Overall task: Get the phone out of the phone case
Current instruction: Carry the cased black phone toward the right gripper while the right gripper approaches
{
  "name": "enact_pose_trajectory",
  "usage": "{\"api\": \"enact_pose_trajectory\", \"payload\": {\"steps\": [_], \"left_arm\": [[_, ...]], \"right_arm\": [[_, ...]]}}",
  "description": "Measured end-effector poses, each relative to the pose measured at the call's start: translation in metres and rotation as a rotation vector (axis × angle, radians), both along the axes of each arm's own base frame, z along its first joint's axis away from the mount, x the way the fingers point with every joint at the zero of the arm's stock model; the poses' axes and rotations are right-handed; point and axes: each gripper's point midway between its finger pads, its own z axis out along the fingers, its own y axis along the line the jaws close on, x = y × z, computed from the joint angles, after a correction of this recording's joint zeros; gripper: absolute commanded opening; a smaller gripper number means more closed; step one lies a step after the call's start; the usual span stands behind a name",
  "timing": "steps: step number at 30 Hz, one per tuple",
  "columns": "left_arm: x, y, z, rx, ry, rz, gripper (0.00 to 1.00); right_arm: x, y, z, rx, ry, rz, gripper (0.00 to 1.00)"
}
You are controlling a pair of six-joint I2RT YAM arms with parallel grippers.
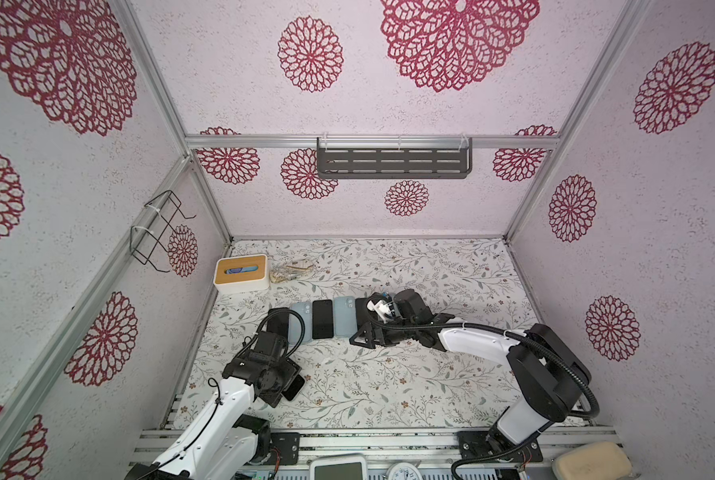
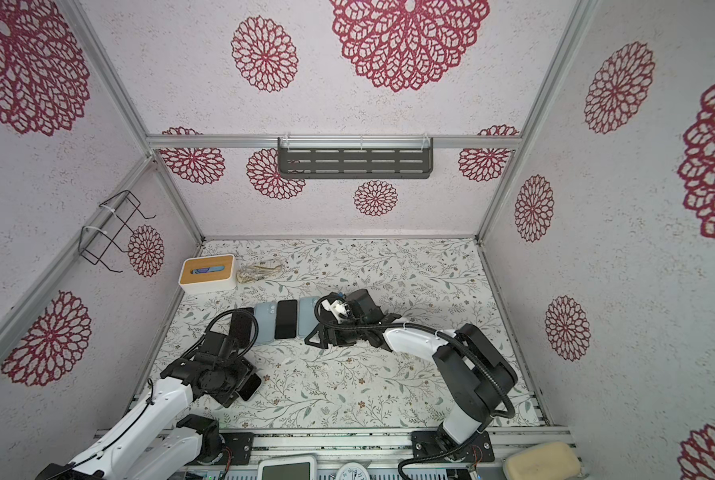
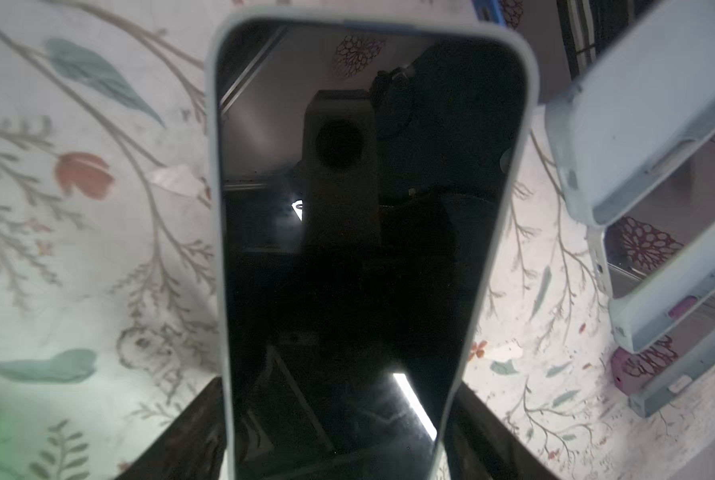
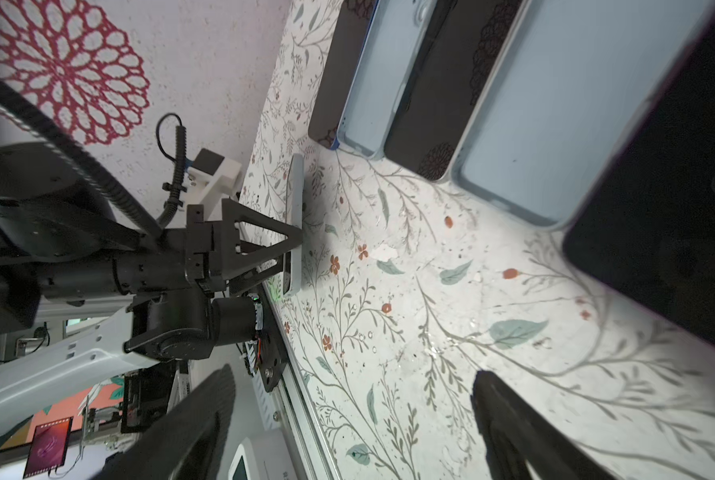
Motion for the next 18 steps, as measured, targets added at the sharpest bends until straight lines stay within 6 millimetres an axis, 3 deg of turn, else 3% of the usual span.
{"api": "enact_pose_trajectory", "payload": {"steps": [10, 18], "left_arm": [[0.016, -0.041, 0.026, -0.041, -0.065, -0.1, 0.58], [0.035, -0.063, 0.041, -0.055, -0.113, -0.134, 0.57]], "right_arm": [[-0.024, 0.042, 0.0, 0.088, 0.034, 0.04, 0.79], [-0.038, 0.055, -0.007, 0.134, 0.082, 0.041, 0.68]]}}
